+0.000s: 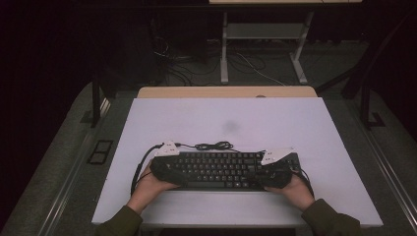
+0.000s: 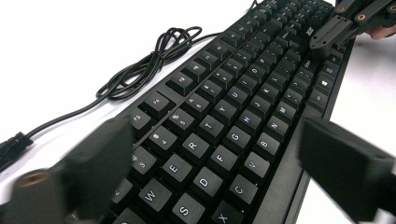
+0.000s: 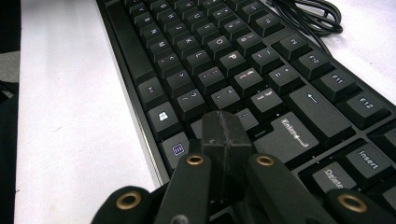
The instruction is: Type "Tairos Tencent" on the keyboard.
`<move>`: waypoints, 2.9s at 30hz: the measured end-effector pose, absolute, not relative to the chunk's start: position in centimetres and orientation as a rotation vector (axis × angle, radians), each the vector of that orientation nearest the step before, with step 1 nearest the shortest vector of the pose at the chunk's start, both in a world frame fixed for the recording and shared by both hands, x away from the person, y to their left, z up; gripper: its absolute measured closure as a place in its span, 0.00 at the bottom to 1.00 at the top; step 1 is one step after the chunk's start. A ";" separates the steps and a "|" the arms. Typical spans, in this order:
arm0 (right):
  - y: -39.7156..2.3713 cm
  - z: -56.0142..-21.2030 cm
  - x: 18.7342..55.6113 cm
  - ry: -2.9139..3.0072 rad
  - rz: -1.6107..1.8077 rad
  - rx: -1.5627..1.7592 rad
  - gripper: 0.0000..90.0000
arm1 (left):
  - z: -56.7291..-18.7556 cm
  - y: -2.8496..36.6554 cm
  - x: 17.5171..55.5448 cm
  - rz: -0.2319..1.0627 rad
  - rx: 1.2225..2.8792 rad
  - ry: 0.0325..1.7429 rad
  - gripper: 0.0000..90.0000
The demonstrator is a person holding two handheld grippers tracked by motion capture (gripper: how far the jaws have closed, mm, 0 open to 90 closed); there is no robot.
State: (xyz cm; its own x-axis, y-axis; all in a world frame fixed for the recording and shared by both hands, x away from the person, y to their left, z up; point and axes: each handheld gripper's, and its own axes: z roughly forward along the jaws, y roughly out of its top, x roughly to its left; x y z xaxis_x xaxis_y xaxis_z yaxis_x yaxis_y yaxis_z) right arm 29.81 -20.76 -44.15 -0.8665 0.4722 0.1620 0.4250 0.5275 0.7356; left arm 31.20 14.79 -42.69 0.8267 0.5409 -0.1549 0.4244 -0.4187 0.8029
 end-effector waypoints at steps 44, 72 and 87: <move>-17.8 -42.6 33.3 2.503 1.546 0.854 0.16 | -42.3 15.1 31.0 0.166 2.036 0.695 0.05; -17.8 -43.0 33.2 2.517 1.555 0.850 0.16 | -42.1 18.4 30.6 0.194 2.044 0.702 0.61; -17.9 -43.1 33.1 2.519 1.551 0.848 0.16 | -43.0 18.6 30.9 0.162 2.137 0.748 0.99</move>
